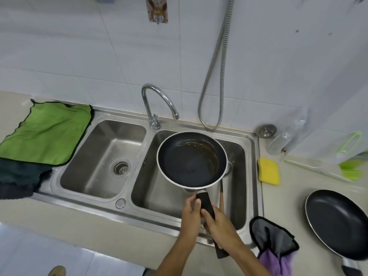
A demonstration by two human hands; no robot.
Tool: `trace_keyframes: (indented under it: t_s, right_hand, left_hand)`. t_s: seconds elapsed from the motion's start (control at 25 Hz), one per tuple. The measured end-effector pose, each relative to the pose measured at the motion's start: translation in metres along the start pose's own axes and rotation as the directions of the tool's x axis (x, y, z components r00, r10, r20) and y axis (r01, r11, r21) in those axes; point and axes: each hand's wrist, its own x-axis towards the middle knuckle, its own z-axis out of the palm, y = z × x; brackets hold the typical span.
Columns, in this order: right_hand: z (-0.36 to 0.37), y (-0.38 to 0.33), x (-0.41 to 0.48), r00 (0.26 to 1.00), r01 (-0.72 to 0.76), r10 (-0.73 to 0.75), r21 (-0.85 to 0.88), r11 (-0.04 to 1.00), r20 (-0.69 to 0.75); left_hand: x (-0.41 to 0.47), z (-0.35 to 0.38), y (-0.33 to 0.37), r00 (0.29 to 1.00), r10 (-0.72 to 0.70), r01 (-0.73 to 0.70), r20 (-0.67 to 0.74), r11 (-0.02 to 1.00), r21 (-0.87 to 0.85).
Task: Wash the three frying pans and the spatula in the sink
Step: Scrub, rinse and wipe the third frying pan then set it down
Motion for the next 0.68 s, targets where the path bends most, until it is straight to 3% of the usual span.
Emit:
trace_keyframes:
  t_s: [0.08, 0.16, 0.24, 0.32, 0.44, 0.56, 0.64, 0.68]
  right_hand:
    - [-0.006, 0.004, -0.002, 1.0, 0.003, -0.004, -0.05, 0.999, -0.019]
    - [-0.013, 0.001, -0.006, 1.0, 0.01, -0.01, -0.041, 0.999, -0.007]
    - [-0.021, -0.005, -0.006, 0.999, -0.004, 0.001, 0.058, 0.998, 0.044]
    - [-0.026, -0.008, -0.006, 0.998, -0.013, 0.003, 0.156, 0.988, 0.068]
    - [-0.025, -0.009, -0.005, 0.999, -0.036, 0.03, 0.192, 0.981, 0.034]
    - [-0.024, -0.012, 0.0, 0.999, -0.051, 0.048, 0.239, 0.97, 0.016]
    - [-0.026, -0.012, 0.005, 0.998, -0.044, 0.052, 0.24, 0.97, -0.026]
    - [-0.026, -0.011, 0.008, 0.997, -0.036, 0.051, 0.225, 0.974, -0.061]
  left_hand:
    - [0.012, -0.023, 0.009, 0.998, -0.061, 0.06, 0.024, 0.998, 0.02]
    - [0.029, -0.061, 0.026, 0.999, -0.014, 0.017, -0.044, 0.997, 0.075]
    - [0.058, -0.104, 0.052, 0.976, 0.179, -0.118, -0.126, 0.914, 0.389]
    - [0.095, -0.136, 0.094, 0.898, 0.43, -0.245, -0.093, 0.663, 0.708]
    - [0.159, -0.143, 0.175, 0.776, 0.625, -0.371, 0.087, 0.34, 0.864]
    - [0.222, -0.126, 0.232, 0.764, 0.551, -0.357, 0.334, -0.07, 0.932]
    - [0.253, -0.116, 0.242, 0.8, 0.467, -0.325, 0.376, -0.19, 0.926]
    - [0.262, -0.112, 0.242, 0.805, 0.464, -0.314, 0.37, -0.196, 0.929]
